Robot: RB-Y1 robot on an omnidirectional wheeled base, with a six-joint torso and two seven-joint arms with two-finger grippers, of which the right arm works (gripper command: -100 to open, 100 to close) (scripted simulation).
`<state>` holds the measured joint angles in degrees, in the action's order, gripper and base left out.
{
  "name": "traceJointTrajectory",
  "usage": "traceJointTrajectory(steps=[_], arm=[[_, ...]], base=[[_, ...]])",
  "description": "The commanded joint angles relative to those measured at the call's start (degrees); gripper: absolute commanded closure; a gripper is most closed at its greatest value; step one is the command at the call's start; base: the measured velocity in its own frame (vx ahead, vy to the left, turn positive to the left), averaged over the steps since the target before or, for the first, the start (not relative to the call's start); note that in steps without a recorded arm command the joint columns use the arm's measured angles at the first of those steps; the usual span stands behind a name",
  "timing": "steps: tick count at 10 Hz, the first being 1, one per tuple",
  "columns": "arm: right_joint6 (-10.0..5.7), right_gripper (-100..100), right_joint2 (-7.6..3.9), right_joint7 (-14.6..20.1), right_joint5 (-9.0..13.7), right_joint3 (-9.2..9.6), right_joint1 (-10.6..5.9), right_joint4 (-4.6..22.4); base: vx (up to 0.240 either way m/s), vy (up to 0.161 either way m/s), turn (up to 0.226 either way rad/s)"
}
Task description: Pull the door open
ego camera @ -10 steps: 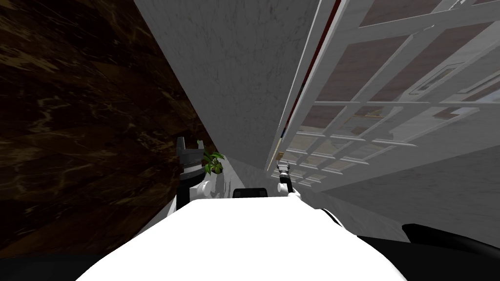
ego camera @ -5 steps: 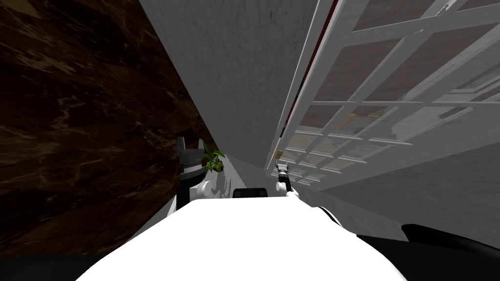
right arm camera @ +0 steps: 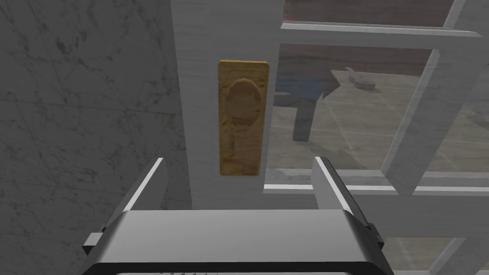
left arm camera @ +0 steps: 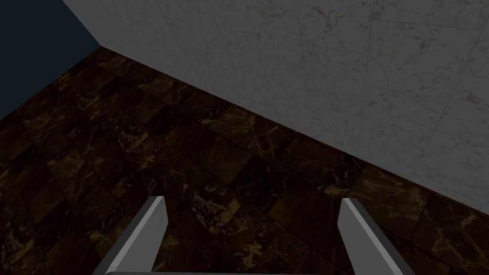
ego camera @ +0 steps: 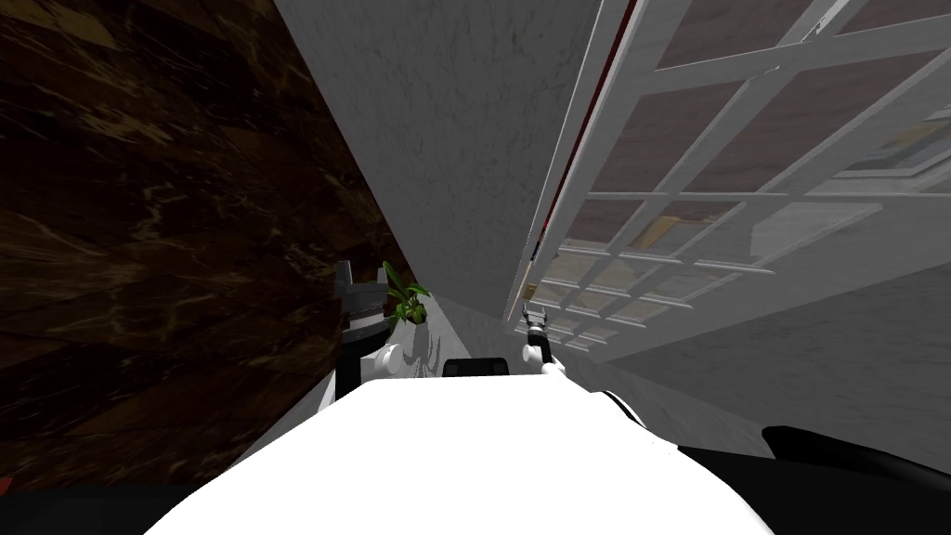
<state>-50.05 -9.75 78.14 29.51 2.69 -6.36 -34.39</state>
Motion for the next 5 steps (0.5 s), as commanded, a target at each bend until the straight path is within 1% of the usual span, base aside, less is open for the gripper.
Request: traceJointTrajectory(steps=[1, 2, 3, 4, 5], arm=[[0.14, -100, 0.22, 2.06, 0.66, 0.22, -0.22, 0.08], [0.18, -100, 0.13, 1.16, 0.41, 0.12, -0.05, -0.12], [-0.12, -100, -0.92, 2.52, 0.68, -0.11, 0.47, 0.17], [-0.24, -100, -1.30, 2.92, 0.76, -0.20, 0.66, 0.28], [-0.50, -100, -2.16, 3.80, 0.94, -0.40, 1.08, 0.51]], base=[[-0.049, -0.009, 0.017], [-0.021, -0.004, 0.003], [0.124, 0.013, 0.100], [0.183, -0.009, 0.083], [0.171, -0.006, 0.099]])
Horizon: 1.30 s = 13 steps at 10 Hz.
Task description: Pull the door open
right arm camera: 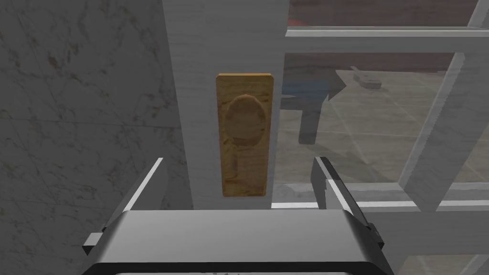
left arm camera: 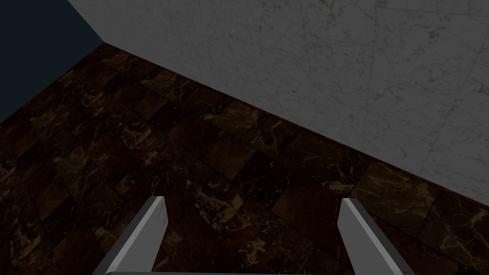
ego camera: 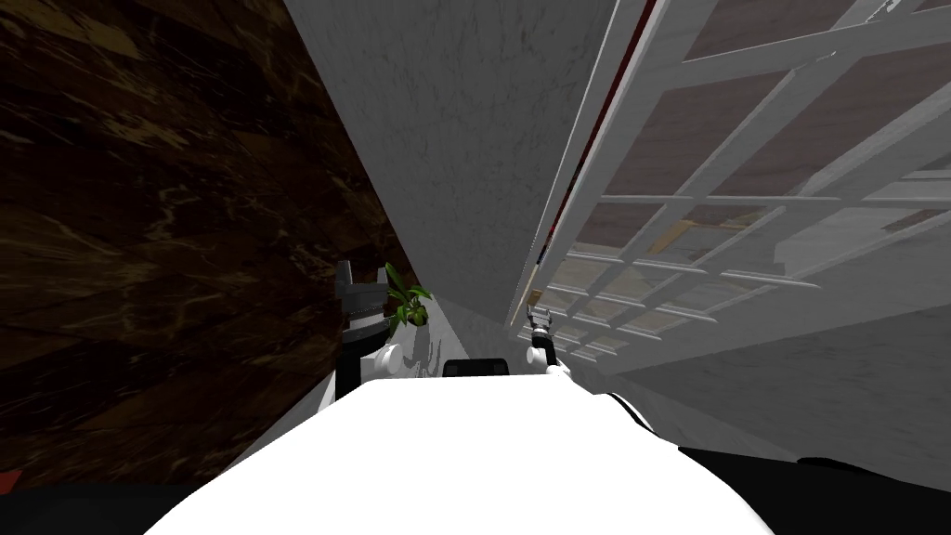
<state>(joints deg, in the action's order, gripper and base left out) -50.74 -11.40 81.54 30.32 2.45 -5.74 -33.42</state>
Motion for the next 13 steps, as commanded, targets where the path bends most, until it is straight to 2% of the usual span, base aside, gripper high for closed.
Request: traceJointTrajectory(steps=[1, 2, 3, 4, 5, 6, 7, 12, 13], arm=[[-0.08, -100, -1.41, 1.34, 0.32, -0.37, 0.90, -0.21], [-0.35, -100, -2.29, 2.26, 0.51, -0.58, 1.34, 0.04], [-0.35, -100, -2.29, 2.26, 0.51, -0.58, 1.34, 0.04], [-0.69, -100, -3.41, 3.42, 0.75, -0.84, 1.88, 0.34], [-0.83, -100, -3.89, 3.92, 0.85, -0.96, 2.12, 0.47], [-0.61, -100, -3.32, 3.15, 0.76, -0.88, 2.11, 0.09], [-0.61, 100, -3.32, 3.15, 0.76, -0.88, 2.11, 0.09], [-0.61, 100, -3.32, 3.15, 0.76, -0.88, 2.11, 0.09], [-0.68, 100, -3.86, 4.29, 0.35, -0.01, 2.51, -0.05]], base=[[0.205, -0.023, 0.098], [0.213, -0.034, 0.136], [0.134, -0.031, 0.036], [0.157, -0.015, 0.079], [0.201, -0.002, 0.085], [0.087, -0.002, 0.006], [-0.019, 0.000, -0.016], [-0.016, 0.000, 0.000], [-0.113, -0.025, 0.078]])
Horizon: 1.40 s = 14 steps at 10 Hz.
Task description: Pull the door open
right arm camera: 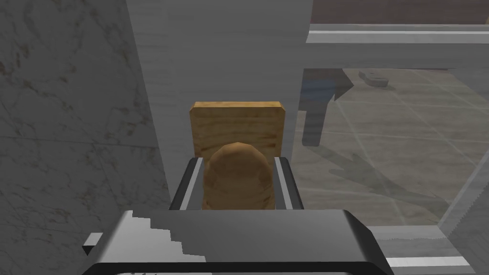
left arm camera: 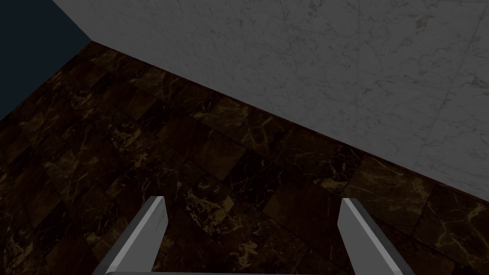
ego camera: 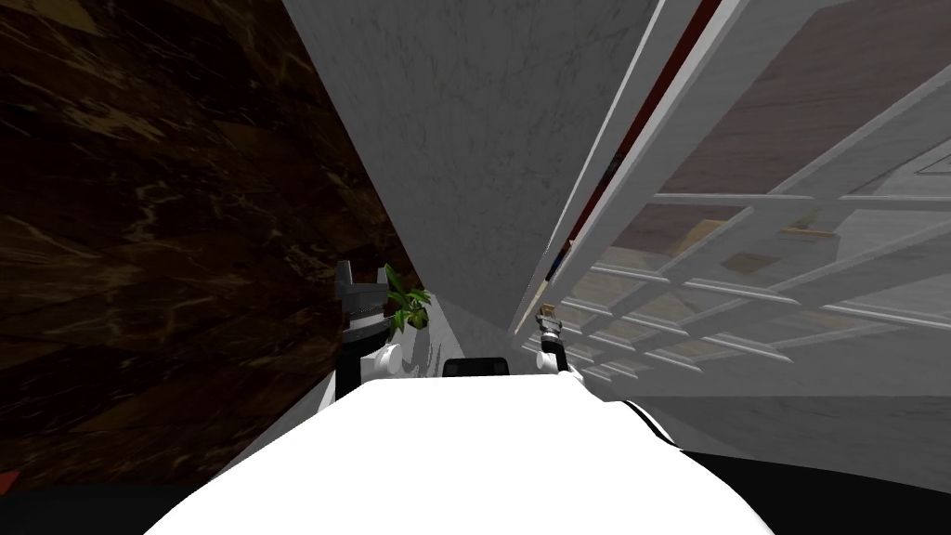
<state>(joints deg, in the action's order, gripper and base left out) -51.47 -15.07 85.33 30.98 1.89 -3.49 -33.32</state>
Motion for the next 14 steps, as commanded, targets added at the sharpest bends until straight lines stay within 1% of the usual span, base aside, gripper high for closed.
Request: traceJointTrajectory(steps=[1, 4, 5, 7, 8, 9, 10, 14], arm=[[-0.03, 100, -0.53, 1.13, -0.60, 1.09, 0.44, -0.28], [-0.32, 100, -1.77, 3.43, -1.65, 3.10, 1.07, -0.78], [-0.47, 100, -2.42, 4.63, -2.20, 4.15, 1.41, -1.04], [-0.68, 100, -3.36, 6.38, -3.00, 5.67, 1.90, -1.42], [-0.75, 100, -3.64, 6.90, -3.24, 6.12, 2.04, -1.53], [-0.33, 100, -3.41, 6.33, -3.02, 5.74, 2.04, -1.69], [-0.75, 100, -4.04, 7.54, -3.72, 6.98, 2.65, -1.97], [-2.28, 100, -5.98, 10.65, -5.45, 10.02, 4.02, -2.88]], base=[[-0.193, -0.033, 0.111], [-0.222, -0.011, 0.099], [-0.263, -0.033, 0.119], [-0.229, -0.022, 0.115], [-0.221, -0.006, 0.087], [-0.098, 0.005, 0.019], [-0.170, -0.013, 0.076], [-0.239, -0.030, 0.085]])
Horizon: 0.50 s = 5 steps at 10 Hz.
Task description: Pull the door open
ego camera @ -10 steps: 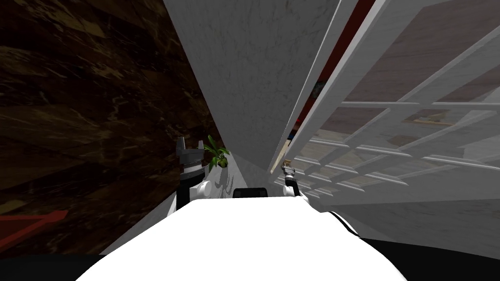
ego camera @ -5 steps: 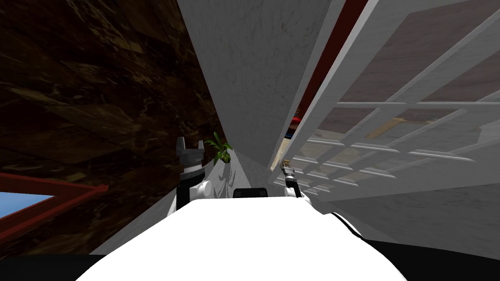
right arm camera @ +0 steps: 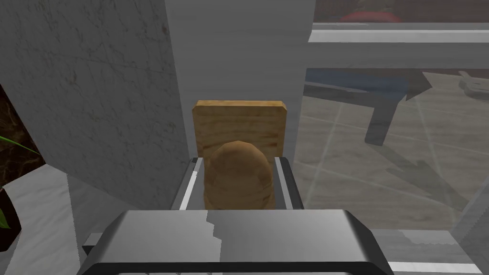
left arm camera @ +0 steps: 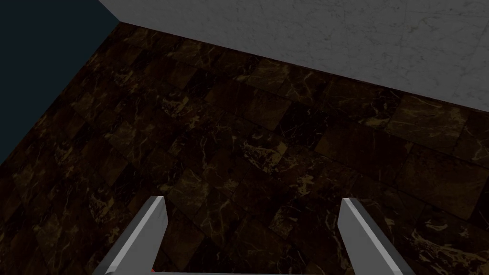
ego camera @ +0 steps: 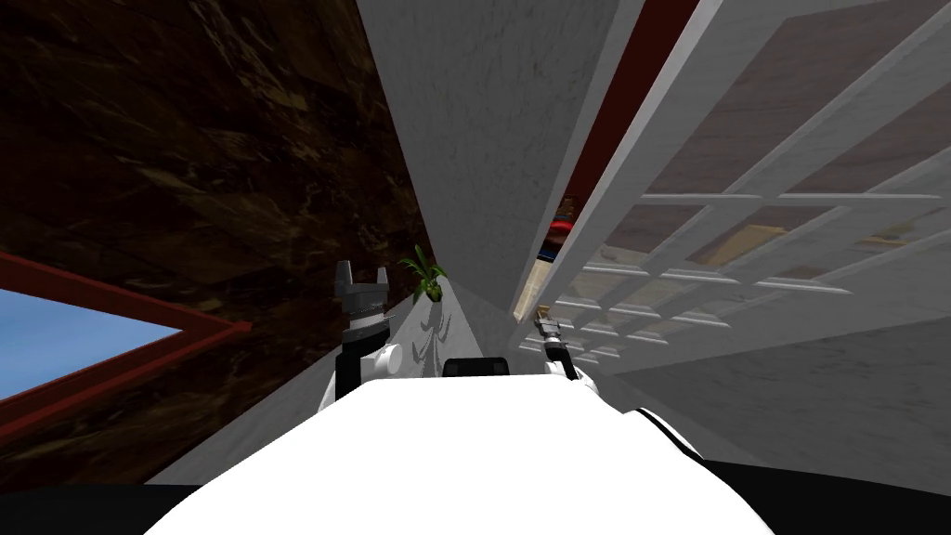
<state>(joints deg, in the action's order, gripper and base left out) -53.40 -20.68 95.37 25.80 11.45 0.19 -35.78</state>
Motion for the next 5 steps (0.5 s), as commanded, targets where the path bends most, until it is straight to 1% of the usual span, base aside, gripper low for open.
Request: traceJointTrajectory(steps=[1, 2, 3, 4, 5], arm=[[-0.83, 100, -0.98, 1.58, -0.81, 1.41, 0.76, -0.72], [-1.20, 100, -1.45, 2.33, -1.23, 2.15, 1.09, -0.94], [-0.93, 100, -1.10, 1.74, -0.97, 1.68, 0.74, -0.61], [-2.16, 100, -2.04, 3.29, -1.83, 3.20, 1.65, -0.69], [-2.81, 100, -2.56, 4.00, -2.23, 3.87, 2.02, -0.80]], base=[[-0.262, -0.060, 0.091], [-0.273, -0.025, 0.083], [-0.117, -0.001, 0.017], [-0.205, -0.037, 0.094], [-0.226, -0.047, 0.100]])
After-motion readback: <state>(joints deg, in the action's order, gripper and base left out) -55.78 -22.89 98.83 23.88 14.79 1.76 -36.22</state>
